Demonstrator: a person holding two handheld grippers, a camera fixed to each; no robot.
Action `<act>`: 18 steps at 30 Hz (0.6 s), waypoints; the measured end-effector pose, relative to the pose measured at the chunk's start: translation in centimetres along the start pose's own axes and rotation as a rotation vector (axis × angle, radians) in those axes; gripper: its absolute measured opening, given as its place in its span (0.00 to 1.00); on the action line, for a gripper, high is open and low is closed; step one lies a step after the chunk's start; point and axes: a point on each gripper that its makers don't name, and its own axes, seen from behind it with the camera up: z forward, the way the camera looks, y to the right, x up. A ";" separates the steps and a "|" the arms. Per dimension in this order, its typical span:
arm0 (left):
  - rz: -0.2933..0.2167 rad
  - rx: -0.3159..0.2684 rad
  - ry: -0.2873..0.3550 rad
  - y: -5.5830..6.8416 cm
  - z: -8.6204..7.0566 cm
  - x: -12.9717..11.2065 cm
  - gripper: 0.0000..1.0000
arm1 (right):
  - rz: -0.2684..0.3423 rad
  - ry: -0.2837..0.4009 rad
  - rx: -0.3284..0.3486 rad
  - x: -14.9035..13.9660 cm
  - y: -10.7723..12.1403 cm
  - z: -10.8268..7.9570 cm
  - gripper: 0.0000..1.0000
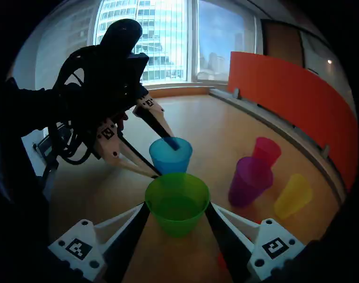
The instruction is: Pour water
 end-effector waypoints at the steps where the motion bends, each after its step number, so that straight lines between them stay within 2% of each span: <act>1: 0.004 0.003 -0.001 0.0 0.0 -0.1 0.96 | 0.000 0.000 0.000 0.0 0.0 0.0 0.89; 9: 0.009 0.035 0.000 -0.5 -0.4 -0.5 0.96 | 0.008 -0.001 0.002 -0.5 -0.2 0.3 0.89; 18: -0.001 0.048 0.009 -0.4 -1.2 -0.7 0.96 | 0.012 -0.003 -0.007 -1.1 0.0 0.2 0.89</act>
